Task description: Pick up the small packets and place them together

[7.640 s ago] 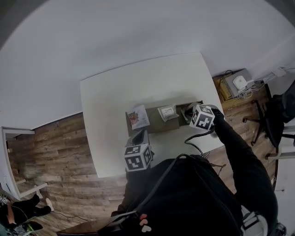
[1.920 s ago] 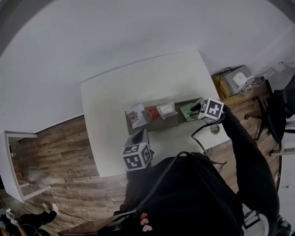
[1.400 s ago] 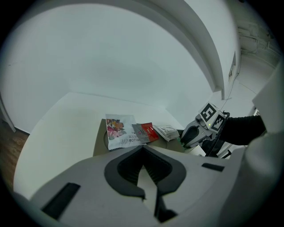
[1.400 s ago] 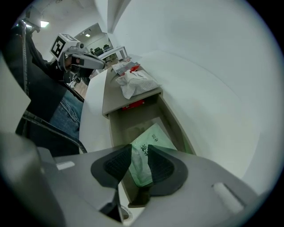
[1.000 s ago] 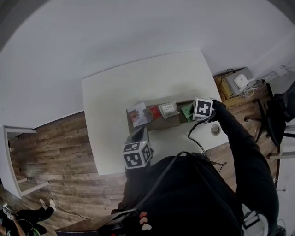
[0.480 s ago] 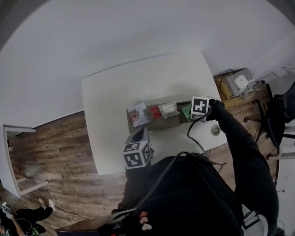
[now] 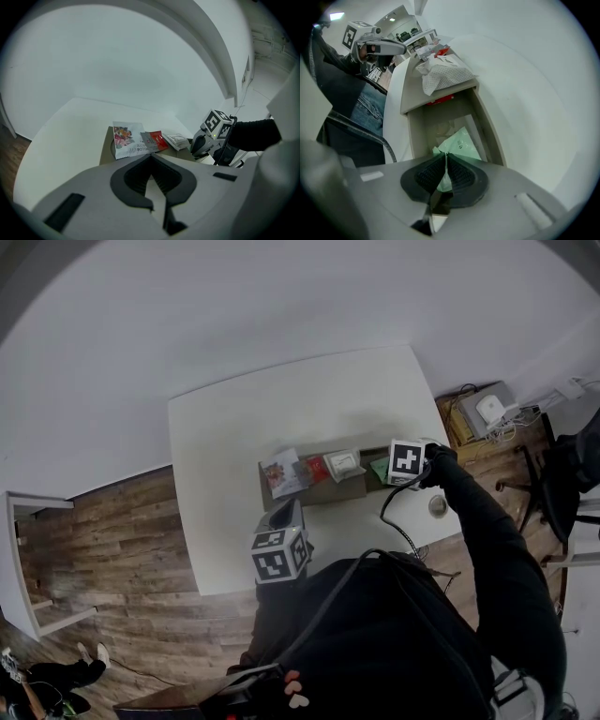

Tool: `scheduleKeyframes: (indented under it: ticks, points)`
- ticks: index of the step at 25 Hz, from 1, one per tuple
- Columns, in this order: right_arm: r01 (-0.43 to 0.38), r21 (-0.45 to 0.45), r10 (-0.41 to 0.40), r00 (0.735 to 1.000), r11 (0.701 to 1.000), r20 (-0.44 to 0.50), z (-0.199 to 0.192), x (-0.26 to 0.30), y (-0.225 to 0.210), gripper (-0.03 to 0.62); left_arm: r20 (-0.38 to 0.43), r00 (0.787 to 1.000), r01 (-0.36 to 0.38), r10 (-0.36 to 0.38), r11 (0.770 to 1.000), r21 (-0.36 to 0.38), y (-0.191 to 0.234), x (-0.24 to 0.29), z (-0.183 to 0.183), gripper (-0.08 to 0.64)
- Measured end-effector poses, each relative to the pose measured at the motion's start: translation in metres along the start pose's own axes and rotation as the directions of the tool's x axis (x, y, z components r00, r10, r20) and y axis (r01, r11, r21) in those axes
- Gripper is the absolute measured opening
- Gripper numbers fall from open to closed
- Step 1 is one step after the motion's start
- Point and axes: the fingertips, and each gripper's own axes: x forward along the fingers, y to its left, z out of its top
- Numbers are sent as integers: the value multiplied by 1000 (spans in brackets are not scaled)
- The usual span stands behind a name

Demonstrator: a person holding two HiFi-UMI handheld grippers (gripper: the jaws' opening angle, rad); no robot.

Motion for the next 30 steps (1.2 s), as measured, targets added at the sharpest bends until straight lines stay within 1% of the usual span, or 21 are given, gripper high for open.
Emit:
scheduleKeyframes:
  ticks: [4, 8, 13, 16, 18, 21, 24, 27, 30]
  points:
    - [0, 28, -1, 999, 1000, 34, 0, -7, 1, 18, 3, 1000, -3, 3, 1000, -1, 1, -3, 0, 0]
    - [19, 50, -23, 997, 999, 72, 1, -18, -3, 18, 4, 1000, -1, 1, 1000, 4, 0, -1, 1, -2]
    - [69, 58, -75, 991, 996, 109, -1, -29, -3, 18, 6, 1000, 4, -4, 1000, 7, -2, -2, 1, 0]
    - [114, 62, -121, 985, 992, 126, -4, -36, -9, 19, 8, 1000, 0, 0, 1000, 3, -1, -4, 0, 0]
    - [128, 85, -140, 978, 988, 154, -6, -43, -12, 18, 13, 1000, 5, -5, 1000, 8, -3, -4, 1, 0]
    - [139, 127, -162, 966, 982, 200, -5, -55, -15, 19, 32, 999, 14, -14, 1000, 16, -4, -4, 7, 0]
    - [154, 142, -186, 950, 978, 251, 1, -65, -13, 19, 43, 999, 8, -8, 1000, 10, 0, -9, 8, 0]
    - [189, 146, -226, 927, 971, 300, 8, -83, -11, 18, 49, 999, 2, -2, 1000, 2, 2, -13, 7, 0]
    - [242, 137, -275, 897, 960, 347, 18, -108, -10, 19, 57, 998, -1, 1, 1000, -1, 4, -15, 7, -2]
